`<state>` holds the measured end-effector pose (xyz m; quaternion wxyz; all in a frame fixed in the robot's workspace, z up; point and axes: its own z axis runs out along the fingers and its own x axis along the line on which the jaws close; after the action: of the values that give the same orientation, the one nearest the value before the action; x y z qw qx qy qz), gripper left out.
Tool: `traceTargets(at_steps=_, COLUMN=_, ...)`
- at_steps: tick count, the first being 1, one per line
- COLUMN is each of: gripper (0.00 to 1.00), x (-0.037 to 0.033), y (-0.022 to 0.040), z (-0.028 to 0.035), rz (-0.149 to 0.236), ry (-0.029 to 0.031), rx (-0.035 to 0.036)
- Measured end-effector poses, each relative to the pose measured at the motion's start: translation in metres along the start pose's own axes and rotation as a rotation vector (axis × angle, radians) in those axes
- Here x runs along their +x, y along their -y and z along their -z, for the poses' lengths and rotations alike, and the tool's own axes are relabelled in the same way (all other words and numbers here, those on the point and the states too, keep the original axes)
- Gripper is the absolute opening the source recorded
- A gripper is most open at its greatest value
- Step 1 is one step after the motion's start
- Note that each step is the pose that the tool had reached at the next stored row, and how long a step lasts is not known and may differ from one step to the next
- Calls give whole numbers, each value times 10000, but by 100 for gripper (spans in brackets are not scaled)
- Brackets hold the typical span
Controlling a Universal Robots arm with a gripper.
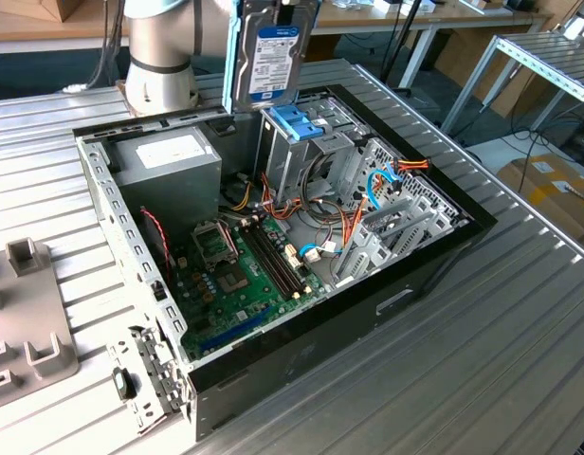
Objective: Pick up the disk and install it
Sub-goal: 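Pick up the disk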
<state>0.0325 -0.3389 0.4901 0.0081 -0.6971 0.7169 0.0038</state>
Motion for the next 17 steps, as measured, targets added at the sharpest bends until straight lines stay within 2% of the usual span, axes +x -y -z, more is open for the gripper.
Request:
traceTargets(at_steps=2, gripper=35, x=-2, y=67, z=-1, rz=0, ry=0, rx=0)
traceTargets(at_steps=5, gripper=35, x=-7, y=262, z=-2, rz=0, ry=0, rx=0)
traceTargets(at_steps=9, gripper=35, x=-12, y=424, z=-3, rz=0, ry=0, rx=0)
traceTargets(at_steps=10, gripper=35, x=-13, y=490, z=-3, rz=0, ry=0, rx=0)
traceTargets(at_steps=11, gripper=35, x=-15, y=531, z=-3, rz=0, ry=0, rx=0)
traceTargets(at_steps=13, gripper=35, x=-17, y=599, z=-4, rz=1, ry=1, rx=0)
traceTargets(at_steps=17, gripper=35, x=-9, y=616, z=-3, rz=1, ry=-1, rx=0)
